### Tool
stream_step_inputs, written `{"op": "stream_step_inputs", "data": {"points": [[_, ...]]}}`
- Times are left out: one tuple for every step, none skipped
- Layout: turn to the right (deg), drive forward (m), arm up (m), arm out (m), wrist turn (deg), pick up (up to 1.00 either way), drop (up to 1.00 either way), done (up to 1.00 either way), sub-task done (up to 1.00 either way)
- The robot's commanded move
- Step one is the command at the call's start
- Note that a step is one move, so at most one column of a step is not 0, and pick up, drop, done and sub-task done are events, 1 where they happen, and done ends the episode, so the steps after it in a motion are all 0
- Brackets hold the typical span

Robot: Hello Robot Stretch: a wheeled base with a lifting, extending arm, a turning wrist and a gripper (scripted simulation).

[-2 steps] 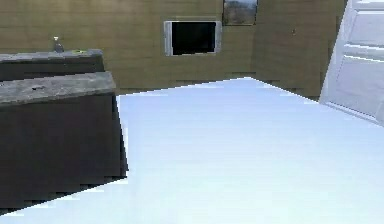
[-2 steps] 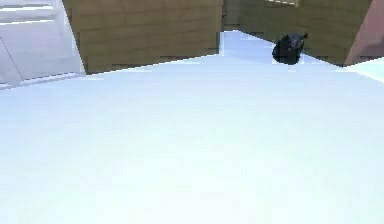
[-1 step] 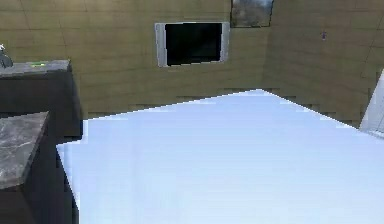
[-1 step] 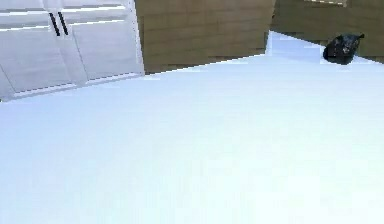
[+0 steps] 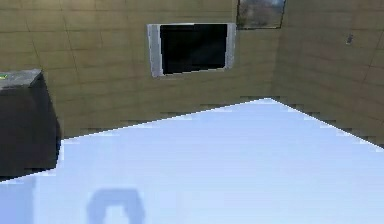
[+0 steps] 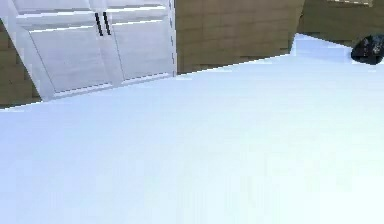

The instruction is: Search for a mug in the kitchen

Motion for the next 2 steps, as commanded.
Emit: {"op": "stream_step_inputs", "data": {"points": [[-21.0, 0.0, 0.0, 0.0, 0.0, 0.0, 0.0, 0.0, 0.0], [0.0, 0.05, 0.0, 0.0, 0.0, 0.0, 0.0, 0.0, 0.0]]}}
